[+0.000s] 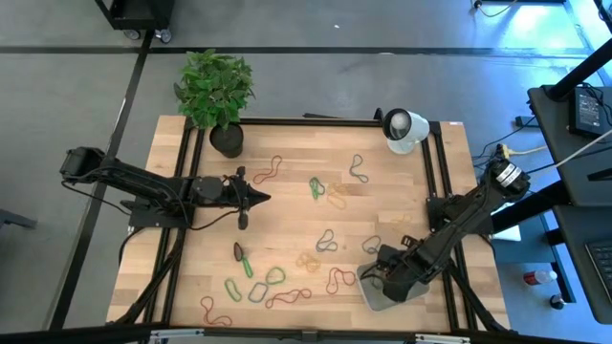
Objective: Pick and place rubber bands into bin
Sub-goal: Put the red rubber band into the white bin, then put the yellow rubber band into the white bin
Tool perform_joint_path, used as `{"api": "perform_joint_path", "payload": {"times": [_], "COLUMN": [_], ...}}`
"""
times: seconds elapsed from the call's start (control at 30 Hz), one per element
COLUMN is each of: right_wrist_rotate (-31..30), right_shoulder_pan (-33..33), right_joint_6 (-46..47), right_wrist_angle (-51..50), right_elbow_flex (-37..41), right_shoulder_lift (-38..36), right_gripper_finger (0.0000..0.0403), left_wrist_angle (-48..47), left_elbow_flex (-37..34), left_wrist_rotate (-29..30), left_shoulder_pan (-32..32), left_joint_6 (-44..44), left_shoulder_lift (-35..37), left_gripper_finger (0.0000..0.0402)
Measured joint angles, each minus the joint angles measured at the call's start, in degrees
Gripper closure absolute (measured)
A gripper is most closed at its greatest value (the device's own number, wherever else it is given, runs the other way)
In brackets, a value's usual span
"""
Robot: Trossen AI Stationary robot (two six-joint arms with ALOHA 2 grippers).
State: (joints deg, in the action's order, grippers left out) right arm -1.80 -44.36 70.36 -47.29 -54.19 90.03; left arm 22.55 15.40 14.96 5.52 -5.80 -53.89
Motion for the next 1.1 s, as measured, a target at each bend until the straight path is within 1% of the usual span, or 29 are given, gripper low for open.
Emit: {"api": "perform_joint_path", "payload": {"times": [0.13, 0.3, 0.37, 0.43, 0.5, 0.57, 0.67, 0.73, 0.87, 0.93, 1.0, 1.1], "right_wrist_rotate": [0.0, 0.0, -0.1, -1.7, -4.7, -6.4, -6.7, -6.7, -4.9, -3.3, -1.1, 2.9], "right_shoulder_pan": [0.0, 0.0, 0.0, 0.4, 1.4, 3.5, 8.2, 12.0, 19.8, 23.5, 26.7, 30.5], "right_joint_6": [0.0, 0.1, 0.2, 0.6, 1.5, 1.4, -0.1, -1.9, -7.2, -8.8, -9.6, -9.2], "right_wrist_angle": [-3.9, -7.1, -9.9, -13.3, -17.9, -21.8, -25.8, -26.9, -27.1, -26.8, -25.8, -21.0], "right_elbow_flex": [-2.9, -4.4, -5.4, -6.5, -8.1, -9.7, -11.2, -11.3, -10.1, -8.3, -5.2, 1.3], "right_shoulder_lift": [-0.2, -1.3, -2.2, -2.9, -3.9, -4.7, -6.4, -7.9, -10.7, -11.9, -13.1, -15.2], "right_gripper_finger": [0.0272, 0.0229, 0.0215, 0.0208, 0.0207, 0.0214, 0.023, 0.0239, 0.025, 0.0251, 0.0251, 0.0251], "left_wrist_angle": [0.0, 0.0, 0.0, 0.0, 0.0, 0.0, 0.0, 0.0, 0.0, 0.0, 0.0, 0.0], "left_elbow_flex": [0.0, 0.0, 0.0, 0.0, 0.0, 0.0, 0.0, 0.0, 0.0, 0.0, 0.0, 0.0], "left_wrist_rotate": [0.0, 0.2, 0.4, 0.5, 0.5, 0.5, 0.5, 0.5, 0.5, 0.5, 0.5, 0.5], "left_shoulder_pan": [0.0, 0.0, 0.0, 0.0, 0.0, 0.0, 0.0, 0.0, 0.0, 0.0, 0.0, 0.0], "left_joint_6": [0.0, 0.1, 0.1, 0.1, 0.2, 0.4, 0.6, 0.6, 1.0, 1.1, 1.1, 1.1], "left_shoulder_lift": [0.0, 0.0, 0.0, 0.0, 0.0, 0.0, 0.0, 0.0, 0.0, 0.0, 0.0, 0.0], "left_gripper_finger": [0.0396, 0.0396, 0.0396, 0.0396, 0.0396, 0.0396, 0.0396, 0.0396, 0.0396, 0.0396, 0.0396, 0.0396]}}
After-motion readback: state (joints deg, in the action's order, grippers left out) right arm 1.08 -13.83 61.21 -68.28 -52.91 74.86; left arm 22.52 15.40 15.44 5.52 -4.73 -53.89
